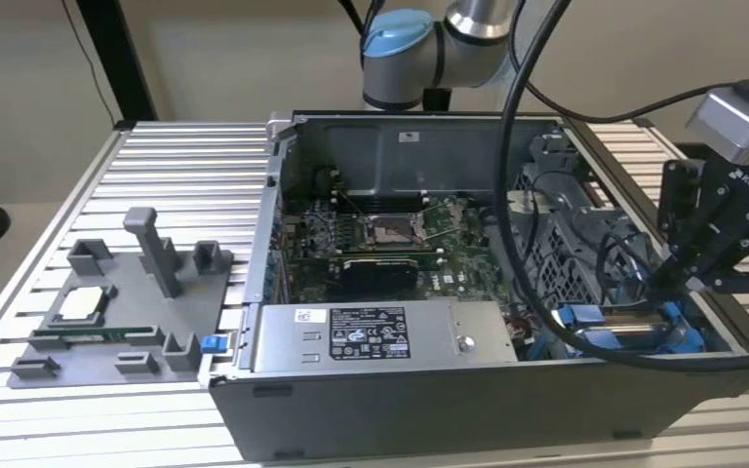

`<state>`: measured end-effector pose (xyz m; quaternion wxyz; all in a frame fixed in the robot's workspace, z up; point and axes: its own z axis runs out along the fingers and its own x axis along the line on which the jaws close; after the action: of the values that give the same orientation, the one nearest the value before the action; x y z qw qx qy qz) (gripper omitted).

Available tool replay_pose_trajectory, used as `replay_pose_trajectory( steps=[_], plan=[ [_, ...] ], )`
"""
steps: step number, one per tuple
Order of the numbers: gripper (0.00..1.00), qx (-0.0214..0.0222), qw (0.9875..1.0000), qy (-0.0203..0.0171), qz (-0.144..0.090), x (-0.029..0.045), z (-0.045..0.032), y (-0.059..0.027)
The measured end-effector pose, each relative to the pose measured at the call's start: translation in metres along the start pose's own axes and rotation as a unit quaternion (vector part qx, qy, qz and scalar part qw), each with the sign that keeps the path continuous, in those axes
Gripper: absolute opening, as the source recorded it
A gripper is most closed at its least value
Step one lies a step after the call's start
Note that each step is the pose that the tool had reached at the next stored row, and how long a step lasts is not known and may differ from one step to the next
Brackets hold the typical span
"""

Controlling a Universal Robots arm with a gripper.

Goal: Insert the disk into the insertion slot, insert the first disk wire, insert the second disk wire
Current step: 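Insert the first disk wire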

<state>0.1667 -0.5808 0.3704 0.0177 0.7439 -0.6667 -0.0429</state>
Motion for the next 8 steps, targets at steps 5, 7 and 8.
replay_pose_trajectory(
  steps=[5, 7, 8],
  plan=[
    [0.00, 0.0032, 1.0000, 0.0003, -0.001, 0.0002, 0.0068, -0.0021],
    [0.00, 0.0033, 1.0000, 0.0004, -0.001, -0.0009, 0.0102, -0.0034],
    [0.00, 0.0033, 1.0000, 0.0003, -0.001, -0.0018, 0.0118, -0.0041]
  ],
)
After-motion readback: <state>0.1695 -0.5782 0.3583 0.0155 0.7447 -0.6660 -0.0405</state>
